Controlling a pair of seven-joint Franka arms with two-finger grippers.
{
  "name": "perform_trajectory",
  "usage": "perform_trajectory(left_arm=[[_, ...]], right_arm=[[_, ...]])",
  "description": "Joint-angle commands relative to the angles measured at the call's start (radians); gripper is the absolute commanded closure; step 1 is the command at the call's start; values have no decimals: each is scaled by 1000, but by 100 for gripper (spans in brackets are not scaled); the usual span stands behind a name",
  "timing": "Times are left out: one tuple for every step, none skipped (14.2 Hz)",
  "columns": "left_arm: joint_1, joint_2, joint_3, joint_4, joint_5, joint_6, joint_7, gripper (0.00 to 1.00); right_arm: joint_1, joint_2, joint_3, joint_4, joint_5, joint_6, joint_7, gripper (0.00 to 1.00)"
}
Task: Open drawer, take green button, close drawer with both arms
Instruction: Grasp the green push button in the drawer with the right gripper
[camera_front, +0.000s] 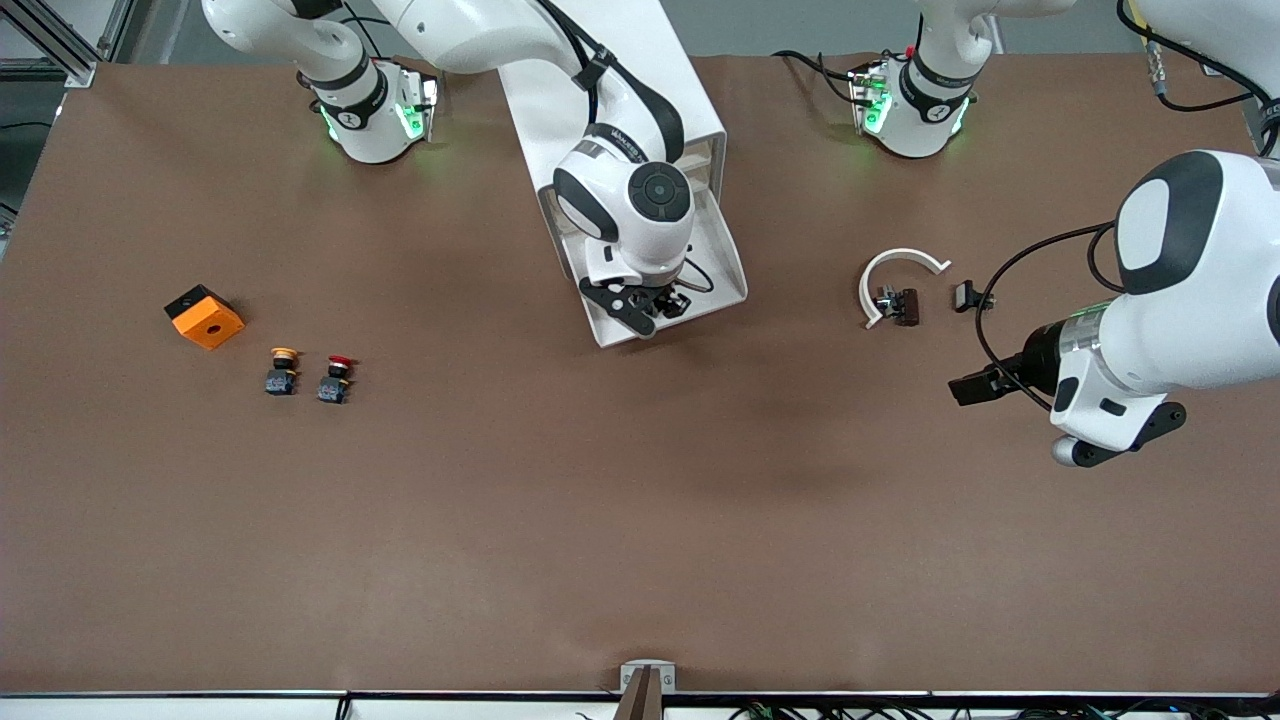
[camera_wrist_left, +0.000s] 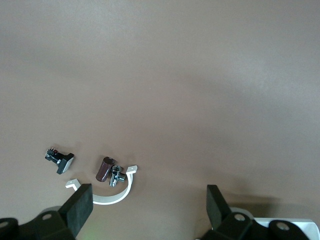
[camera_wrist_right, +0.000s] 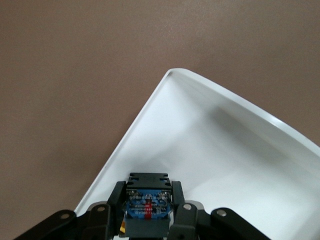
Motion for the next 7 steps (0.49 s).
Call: perform_trajectory(left_arm=[[2,-14,-14,-16,21,12,18,0],[2,-14,-17,-15,21,12,18,0],[2,-14,-17,-15,21,12,18,0],[2,-14,-17,-16,21,12,18,0],[2,-14,-18,-16,21,12,18,0],[2,-12,-18,-15,21,14,18,0],[-1,-12,-18,-15,21,15,18,0]], right_arm=[[7,6,-8,27,8,-8,-19,90],[0,1,-8,33,9,-16,-16,90],[-6,-4,-8,51,11,-29,-15,90],[-13,-10,-8,71,11,-80,-17,90],[-27,-16,-8,114,11,-145,-19,90],[-47,-18,-8,167,11,-230,-23,90],[-71,-21,-8,209,8,-309,-55,90]])
